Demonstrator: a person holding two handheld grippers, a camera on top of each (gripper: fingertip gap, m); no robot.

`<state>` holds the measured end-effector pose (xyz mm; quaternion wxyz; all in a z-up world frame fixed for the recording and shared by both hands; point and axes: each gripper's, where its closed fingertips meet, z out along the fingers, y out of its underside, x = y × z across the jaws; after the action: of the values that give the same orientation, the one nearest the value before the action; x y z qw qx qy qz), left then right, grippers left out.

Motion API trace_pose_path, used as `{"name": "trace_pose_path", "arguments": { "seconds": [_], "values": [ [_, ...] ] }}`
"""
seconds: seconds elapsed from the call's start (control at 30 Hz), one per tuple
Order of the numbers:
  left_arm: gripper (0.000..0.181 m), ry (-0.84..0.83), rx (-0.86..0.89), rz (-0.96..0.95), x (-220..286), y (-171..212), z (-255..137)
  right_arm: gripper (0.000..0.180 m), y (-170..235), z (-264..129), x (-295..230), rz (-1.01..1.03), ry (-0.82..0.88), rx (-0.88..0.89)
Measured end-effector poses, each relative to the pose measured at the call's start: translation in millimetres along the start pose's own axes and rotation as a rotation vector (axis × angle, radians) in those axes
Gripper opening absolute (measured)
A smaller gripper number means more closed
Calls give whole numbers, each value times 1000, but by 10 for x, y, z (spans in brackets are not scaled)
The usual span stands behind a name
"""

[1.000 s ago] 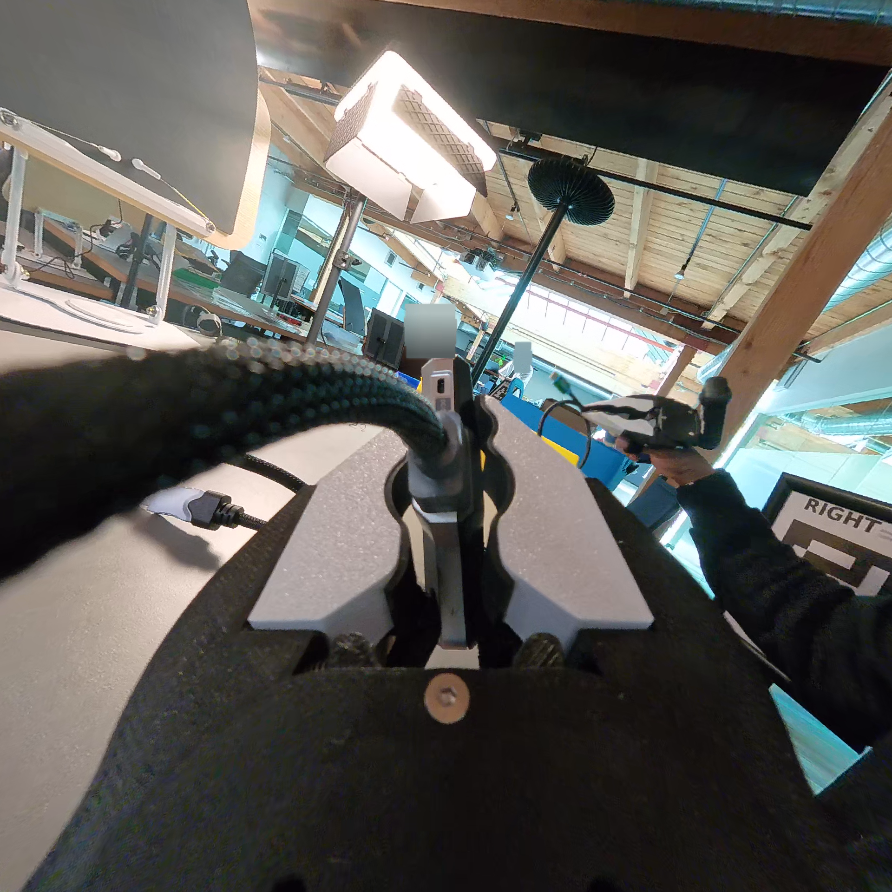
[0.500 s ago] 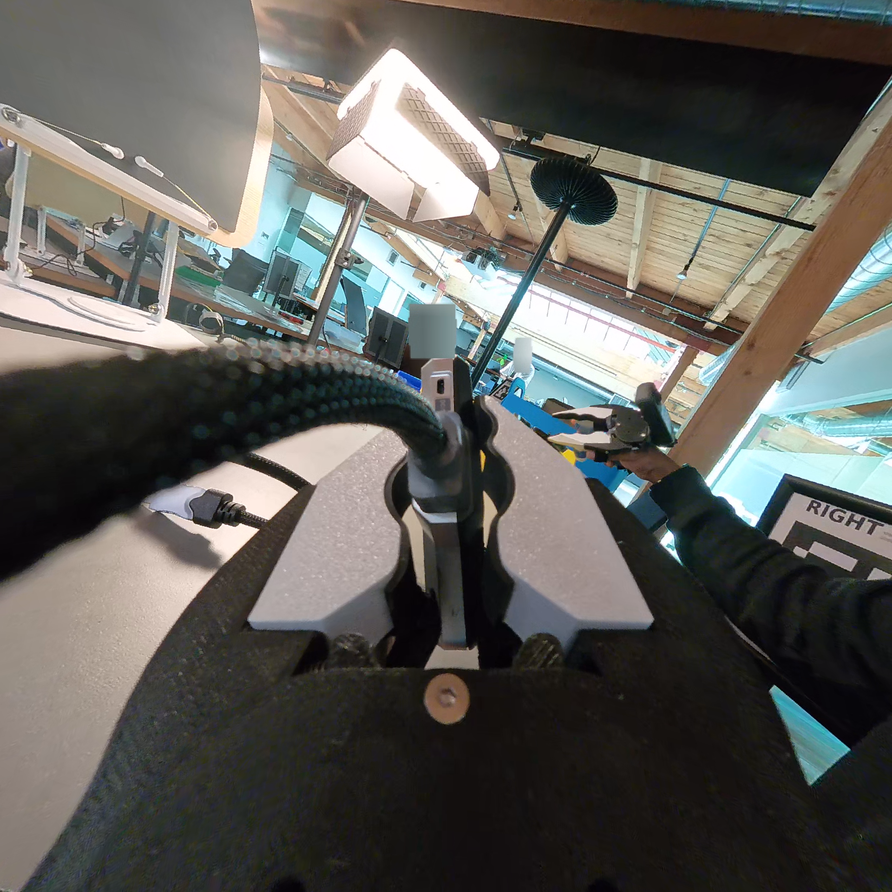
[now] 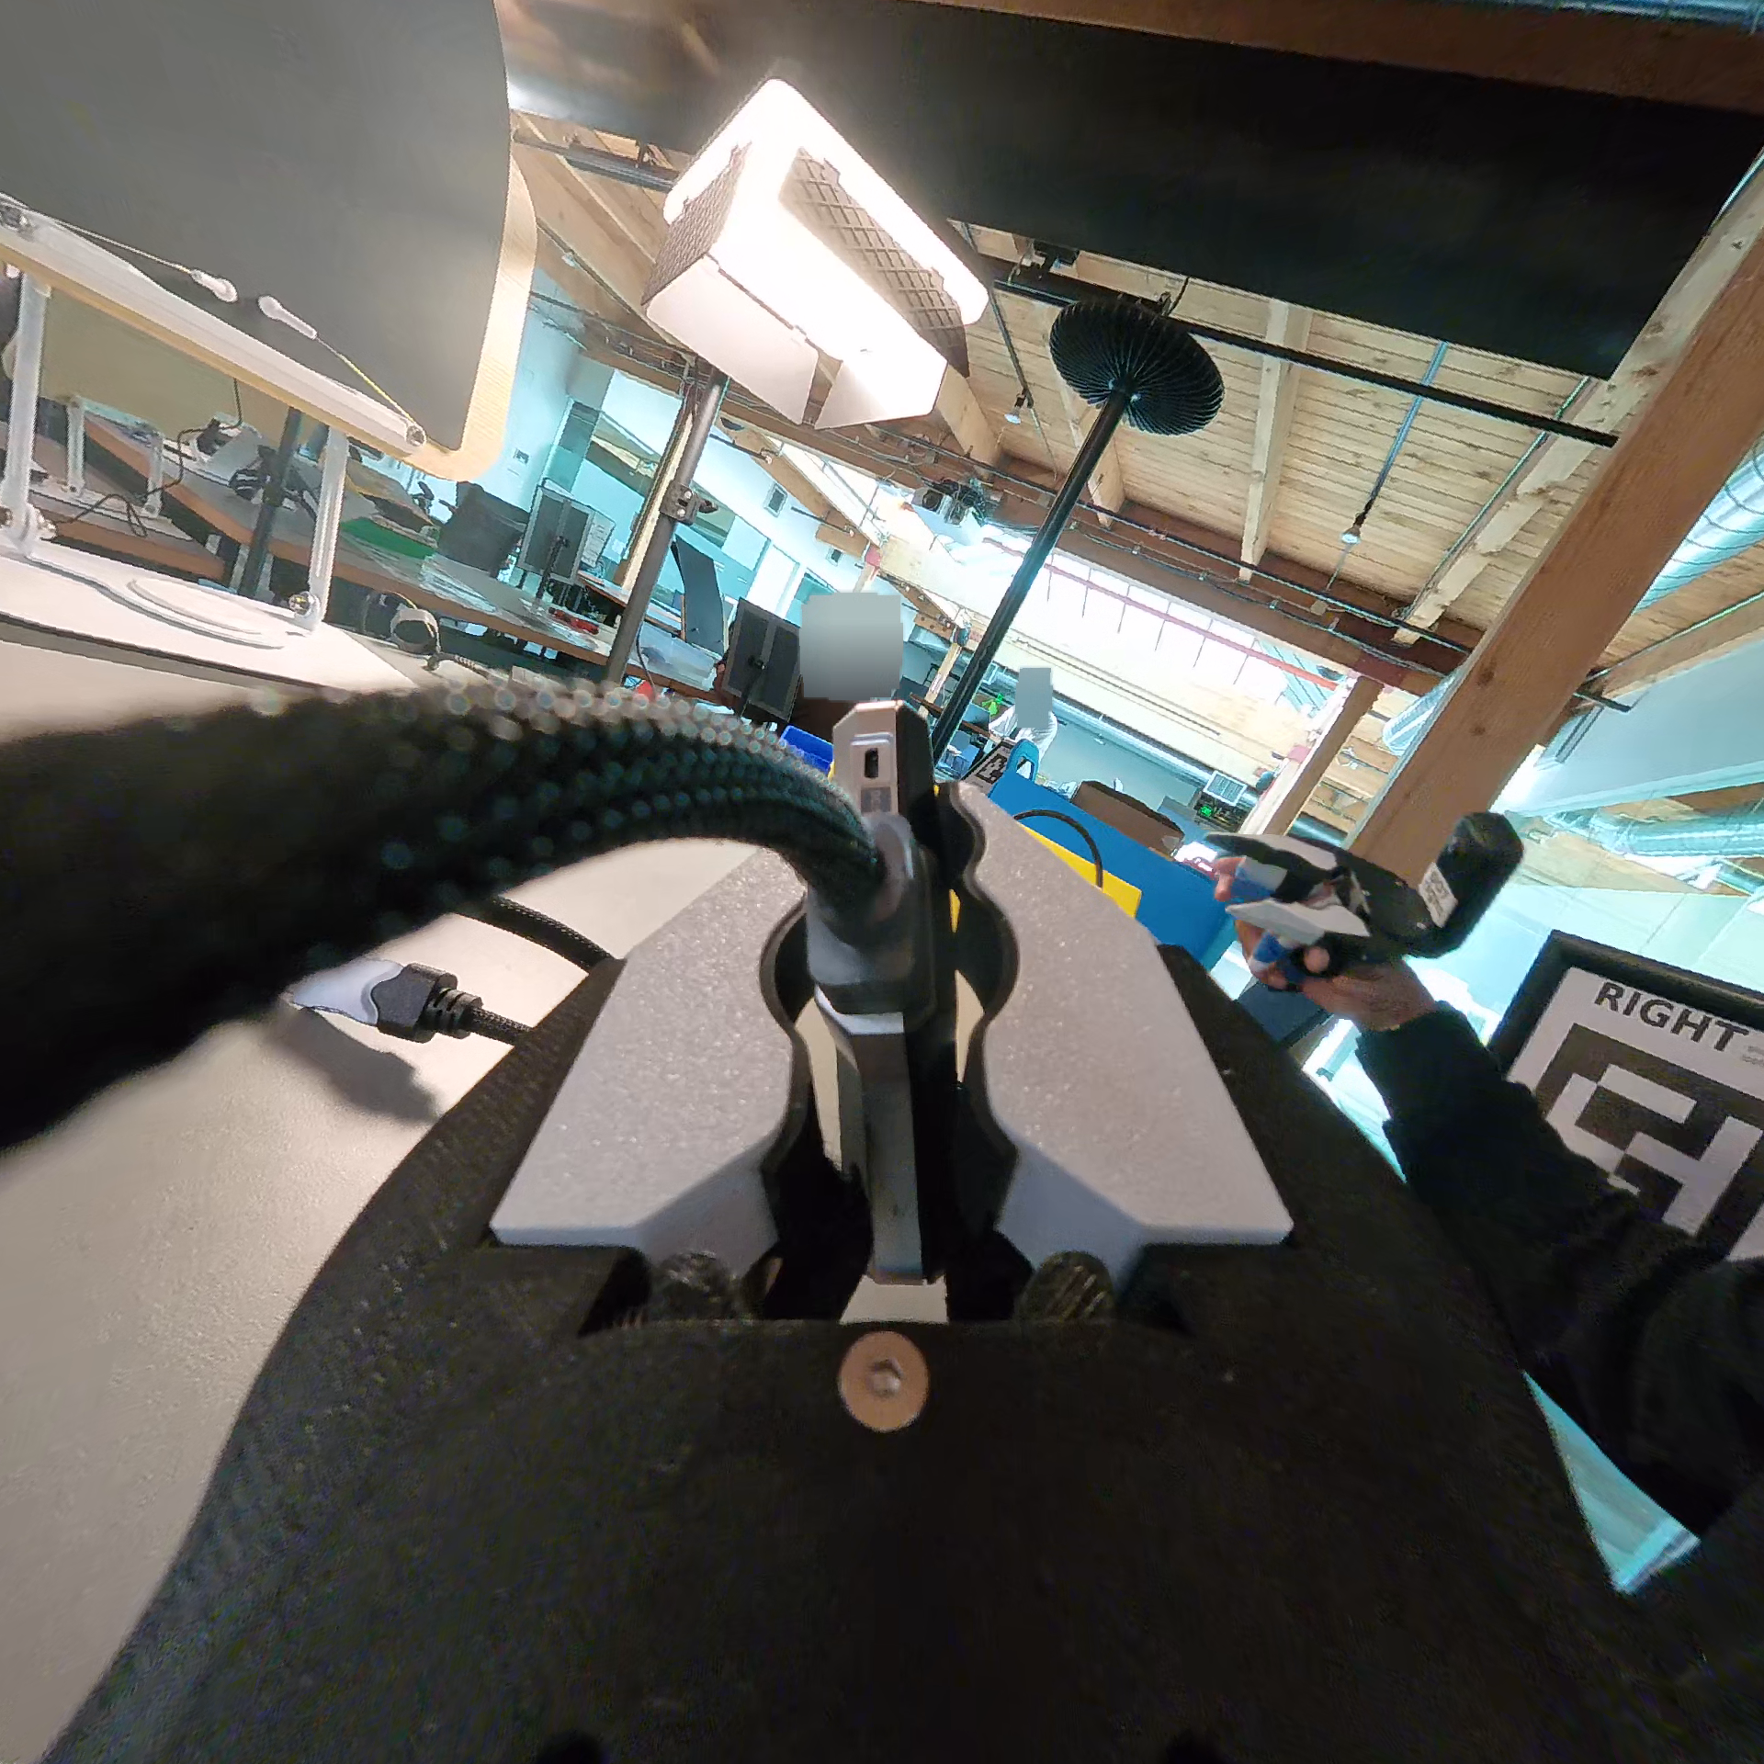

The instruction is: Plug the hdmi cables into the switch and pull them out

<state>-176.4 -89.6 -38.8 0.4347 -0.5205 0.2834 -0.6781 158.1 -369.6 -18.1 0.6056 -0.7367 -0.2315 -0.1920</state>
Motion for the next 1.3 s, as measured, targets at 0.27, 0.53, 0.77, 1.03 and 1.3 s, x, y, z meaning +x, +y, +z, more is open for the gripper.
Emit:
{"name": "trace_pose_path", "arguments": {
  "seconds": [0.27,0.53,0.77,1.03,1.3],
  "values": [
    [22,-1,-6,10,9,10,10,69,-547,65,-490,7,-36,223],
    [21,78,-58,-4,272,88,103,69,-1250,305,-1014,183,-234,550],
    [22,128,-147,47,729,205,235,70,-1552,632,-1453,323,-385,685],
    [22,146,-249,52,953,432,341,56,-1506,1215,-2281,-19,-450,382],
    [22,151,-222,-64,992,508,417,35,-1345,1642,-2800,-193,-470,133]
  ]
}}
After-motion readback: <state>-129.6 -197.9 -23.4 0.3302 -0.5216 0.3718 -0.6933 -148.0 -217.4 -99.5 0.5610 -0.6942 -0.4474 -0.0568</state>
